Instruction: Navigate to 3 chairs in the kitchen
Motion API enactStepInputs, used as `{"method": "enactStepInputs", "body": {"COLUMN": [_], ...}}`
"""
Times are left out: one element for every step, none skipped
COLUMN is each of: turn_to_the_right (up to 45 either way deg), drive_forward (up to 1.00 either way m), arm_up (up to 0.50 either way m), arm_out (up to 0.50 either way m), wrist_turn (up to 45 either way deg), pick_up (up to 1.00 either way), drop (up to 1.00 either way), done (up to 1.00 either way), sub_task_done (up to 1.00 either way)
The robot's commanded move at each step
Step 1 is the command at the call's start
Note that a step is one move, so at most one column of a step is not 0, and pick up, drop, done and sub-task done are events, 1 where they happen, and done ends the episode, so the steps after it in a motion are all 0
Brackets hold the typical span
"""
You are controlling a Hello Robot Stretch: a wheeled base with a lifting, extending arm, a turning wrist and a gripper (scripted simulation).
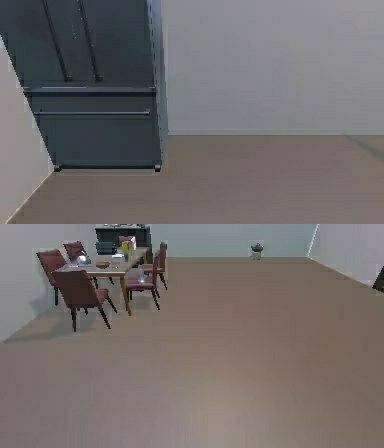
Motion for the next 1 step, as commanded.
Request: {"method": "enactStepInputs", "body": {"turn_to_the_right": [45.0], "drive_forward": [0.00], "arm_up": [0.00], "arm_out": [0.00], "wrist_turn": [0.0], "pick_up": [0.00], "drop": [0.00], "done": [0.00], "sub_task_done": [0.00]}}
